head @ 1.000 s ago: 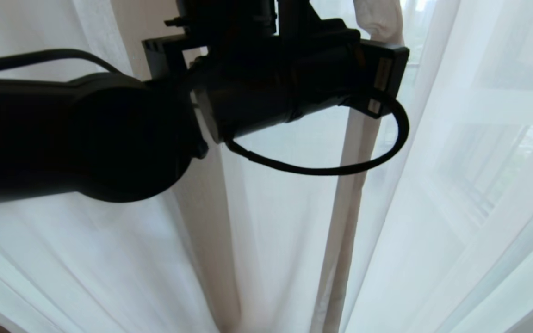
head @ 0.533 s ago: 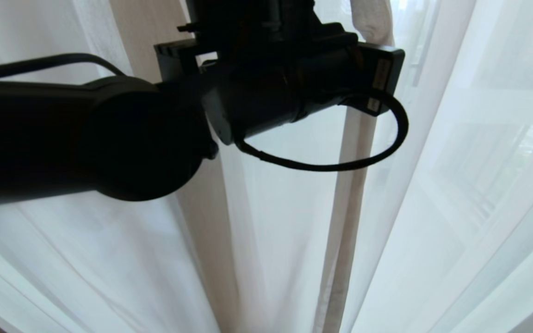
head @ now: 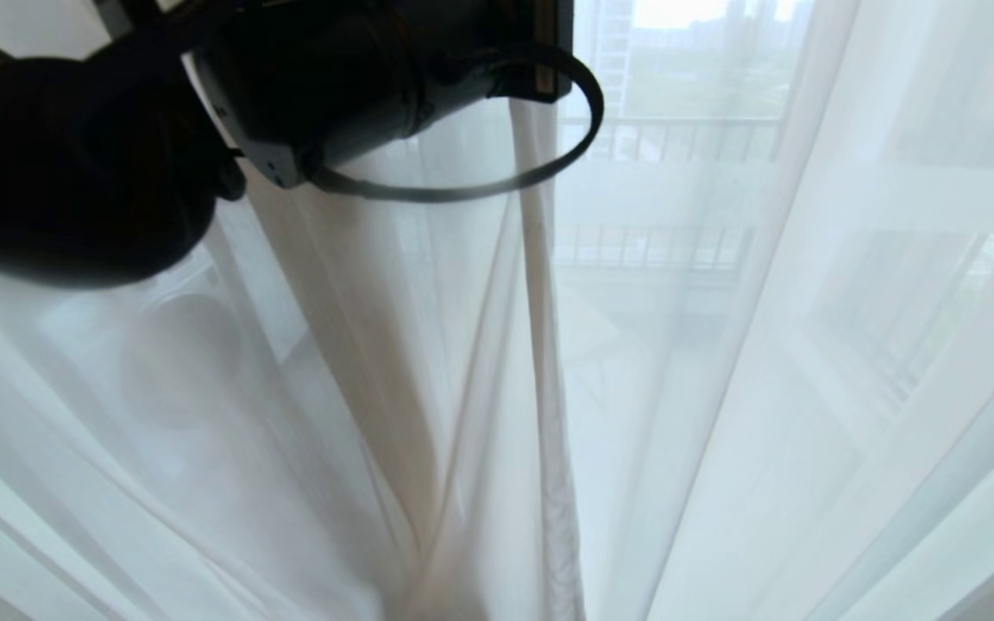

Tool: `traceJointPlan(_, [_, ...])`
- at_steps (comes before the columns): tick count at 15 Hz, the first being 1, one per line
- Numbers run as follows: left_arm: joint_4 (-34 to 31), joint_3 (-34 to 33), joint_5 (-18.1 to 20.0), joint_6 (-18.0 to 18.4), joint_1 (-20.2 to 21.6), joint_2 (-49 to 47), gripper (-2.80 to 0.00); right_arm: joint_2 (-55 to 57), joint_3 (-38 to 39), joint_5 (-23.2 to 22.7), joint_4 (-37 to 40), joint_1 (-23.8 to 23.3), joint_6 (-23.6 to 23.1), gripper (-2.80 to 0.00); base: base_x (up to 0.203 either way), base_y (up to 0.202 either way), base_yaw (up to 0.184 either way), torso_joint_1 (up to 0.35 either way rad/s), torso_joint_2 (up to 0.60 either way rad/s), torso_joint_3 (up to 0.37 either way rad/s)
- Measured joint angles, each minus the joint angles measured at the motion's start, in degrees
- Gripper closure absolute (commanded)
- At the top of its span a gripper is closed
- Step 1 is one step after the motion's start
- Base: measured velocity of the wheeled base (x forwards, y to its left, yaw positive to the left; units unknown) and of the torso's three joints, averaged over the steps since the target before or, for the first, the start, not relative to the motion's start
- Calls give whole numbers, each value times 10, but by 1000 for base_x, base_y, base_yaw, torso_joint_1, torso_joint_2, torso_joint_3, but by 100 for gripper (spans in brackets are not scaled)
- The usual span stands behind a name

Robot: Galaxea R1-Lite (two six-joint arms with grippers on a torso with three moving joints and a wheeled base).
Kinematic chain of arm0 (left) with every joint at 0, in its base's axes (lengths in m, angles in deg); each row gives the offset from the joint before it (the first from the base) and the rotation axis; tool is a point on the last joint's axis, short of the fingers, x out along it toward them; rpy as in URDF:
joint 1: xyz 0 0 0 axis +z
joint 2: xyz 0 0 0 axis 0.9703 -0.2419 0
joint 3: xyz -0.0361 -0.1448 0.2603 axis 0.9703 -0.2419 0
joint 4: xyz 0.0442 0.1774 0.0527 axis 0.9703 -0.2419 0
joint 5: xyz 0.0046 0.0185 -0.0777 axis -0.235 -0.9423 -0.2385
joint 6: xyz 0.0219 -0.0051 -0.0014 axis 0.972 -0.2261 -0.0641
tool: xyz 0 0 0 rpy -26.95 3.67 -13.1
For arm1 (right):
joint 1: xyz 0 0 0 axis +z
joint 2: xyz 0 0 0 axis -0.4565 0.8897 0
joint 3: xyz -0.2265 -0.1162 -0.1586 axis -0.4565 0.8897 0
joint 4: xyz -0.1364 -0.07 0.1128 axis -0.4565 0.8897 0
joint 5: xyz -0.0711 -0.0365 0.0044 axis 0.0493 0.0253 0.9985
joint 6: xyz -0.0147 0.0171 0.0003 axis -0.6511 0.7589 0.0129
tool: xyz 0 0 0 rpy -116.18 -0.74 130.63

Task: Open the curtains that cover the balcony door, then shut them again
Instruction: Close the inner curtains on both sides

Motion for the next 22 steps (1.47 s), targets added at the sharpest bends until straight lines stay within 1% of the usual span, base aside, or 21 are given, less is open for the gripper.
traceJointPlan(3, [-1, -36, -17, -1, 51, 46, 0, 0, 0, 0, 0, 0, 0, 0, 0, 0, 0, 0, 0, 0])
traceJointPlan(5, [-1, -79, -30, -1, 83, 83, 0, 0, 0, 0, 0, 0, 0, 0, 0, 0, 0, 0, 0, 0])
traceJointPlan(7, [0, -139, -40, -2, 108, 119, 0, 0, 0, 1, 0, 0, 0, 0, 0, 0, 0, 0, 0, 0])
traceJointPlan(9, [0, -208, -47, -3, 126, 154, 0, 0, 0, 0, 0, 0, 0, 0, 0, 0, 0, 0, 0, 0])
traceJointPlan(11, [1, -279, -62, -6, 138, 187, 0, 0, 0, 0, 0, 0, 0, 0, 0, 0, 0, 0, 0, 0])
traceJointPlan(13, [1, -342, -76, -21, 146, 217, 0, 0, 0, 0, 0, 0, 0, 0, 0, 0, 0, 0, 0, 0])
traceJointPlan(15, [2, -392, -82, -38, 158, 240, 0, 0, 0, 1, 0, 0, 0, 0, 0, 0, 0, 0, 0, 0])
traceJointPlan(19, [21, -453, -83, -49, 190, 264, 0, 0, 0, 0, 0, 0, 0, 0, 0, 0, 0, 0, 0, 0])
traceJointPlan(22, [24, -462, -82, -50, 210, 267, 0, 0, 0, 0, 0, 0, 0, 0, 0, 0, 0, 0, 0, 0])
